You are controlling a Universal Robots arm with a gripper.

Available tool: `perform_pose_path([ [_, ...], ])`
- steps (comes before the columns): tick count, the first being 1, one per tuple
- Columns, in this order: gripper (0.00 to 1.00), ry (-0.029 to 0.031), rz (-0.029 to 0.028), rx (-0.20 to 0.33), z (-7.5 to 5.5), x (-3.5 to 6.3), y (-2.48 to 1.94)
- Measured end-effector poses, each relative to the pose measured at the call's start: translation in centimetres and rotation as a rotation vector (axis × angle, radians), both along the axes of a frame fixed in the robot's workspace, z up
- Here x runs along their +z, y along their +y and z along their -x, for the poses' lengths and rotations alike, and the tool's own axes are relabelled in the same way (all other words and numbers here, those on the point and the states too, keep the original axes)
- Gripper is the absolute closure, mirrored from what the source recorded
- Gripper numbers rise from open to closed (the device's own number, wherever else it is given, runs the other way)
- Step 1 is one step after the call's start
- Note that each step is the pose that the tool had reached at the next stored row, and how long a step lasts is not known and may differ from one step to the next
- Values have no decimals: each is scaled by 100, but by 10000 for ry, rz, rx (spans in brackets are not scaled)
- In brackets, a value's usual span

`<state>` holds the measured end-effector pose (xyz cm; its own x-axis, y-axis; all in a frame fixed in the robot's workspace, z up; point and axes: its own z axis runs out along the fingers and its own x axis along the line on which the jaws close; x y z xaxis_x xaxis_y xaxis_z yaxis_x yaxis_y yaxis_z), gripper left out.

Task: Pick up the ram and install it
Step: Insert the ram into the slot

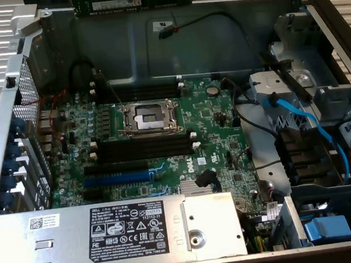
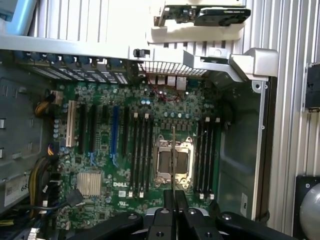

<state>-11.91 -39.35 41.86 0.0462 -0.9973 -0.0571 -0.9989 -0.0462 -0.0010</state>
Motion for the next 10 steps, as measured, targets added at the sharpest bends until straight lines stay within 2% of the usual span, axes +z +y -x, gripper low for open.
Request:
perform_pose_path([
  [10, 88, 1, 1, -18, -24, -182, 0],
])
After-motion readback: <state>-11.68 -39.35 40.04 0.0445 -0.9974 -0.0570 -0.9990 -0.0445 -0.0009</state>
